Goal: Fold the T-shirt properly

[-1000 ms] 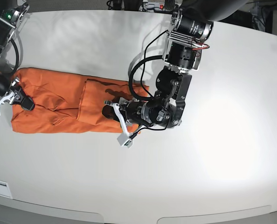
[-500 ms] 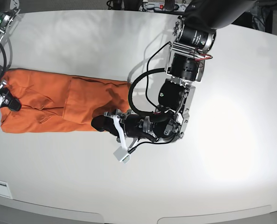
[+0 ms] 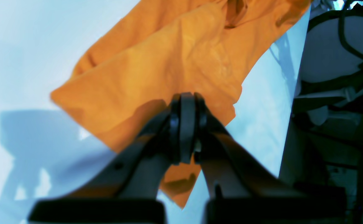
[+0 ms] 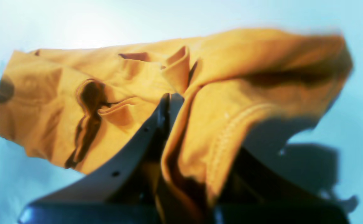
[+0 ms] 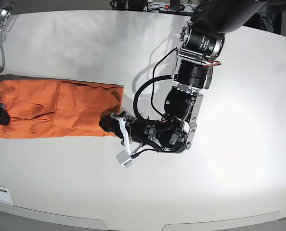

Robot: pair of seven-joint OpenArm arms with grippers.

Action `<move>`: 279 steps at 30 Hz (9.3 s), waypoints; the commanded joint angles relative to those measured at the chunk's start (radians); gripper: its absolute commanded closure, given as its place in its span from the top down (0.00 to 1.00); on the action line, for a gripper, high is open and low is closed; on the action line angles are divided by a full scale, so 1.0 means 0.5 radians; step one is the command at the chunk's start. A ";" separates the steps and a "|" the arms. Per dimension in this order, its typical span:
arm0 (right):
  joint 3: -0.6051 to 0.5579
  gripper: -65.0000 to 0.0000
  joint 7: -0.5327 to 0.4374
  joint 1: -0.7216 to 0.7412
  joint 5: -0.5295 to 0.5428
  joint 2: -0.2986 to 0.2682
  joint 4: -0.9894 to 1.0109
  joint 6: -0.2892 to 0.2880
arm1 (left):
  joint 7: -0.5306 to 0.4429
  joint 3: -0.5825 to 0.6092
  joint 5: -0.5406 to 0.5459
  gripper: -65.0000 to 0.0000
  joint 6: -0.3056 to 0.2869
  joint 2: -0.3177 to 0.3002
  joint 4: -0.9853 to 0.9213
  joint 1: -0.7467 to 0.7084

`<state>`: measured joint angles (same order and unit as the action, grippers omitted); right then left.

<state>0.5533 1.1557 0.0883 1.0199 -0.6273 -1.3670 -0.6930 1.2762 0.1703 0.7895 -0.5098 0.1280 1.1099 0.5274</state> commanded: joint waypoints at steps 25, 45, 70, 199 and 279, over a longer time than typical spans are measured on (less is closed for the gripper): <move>-0.256 0.00 -0.127 -0.216 0.221 0.324 -1.008 -0.010 | -0.037 -0.005 0.063 0.00 0.010 -0.290 0.030 0.049; -0.809 0.00 -0.362 -0.211 -0.188 0.690 -1.022 -0.010 | -0.021 -0.005 0.064 0.00 0.011 -0.309 0.030 -0.034; -1.123 0.53 -0.319 0.250 -0.570 0.706 -1.023 -0.010 | -0.005 -0.005 0.065 0.00 0.010 -0.548 0.030 -0.034; -1.251 0.51 -0.386 -0.710 -0.798 0.533 -1.188 -0.010 | 0.219 -0.005 0.632 0.00 -0.044 -0.632 0.031 -0.028; -1.789 0.52 -0.615 -0.479 -0.951 1.054 -1.531 -0.010 | 0.240 -0.005 0.919 0.00 -0.045 -0.650 0.032 0.126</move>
<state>-0.3450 0.8742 -0.1577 0.5270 -0.0994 -2.1086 -0.6994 1.3949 0.1707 1.2236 -0.5285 -0.1951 1.1110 0.5613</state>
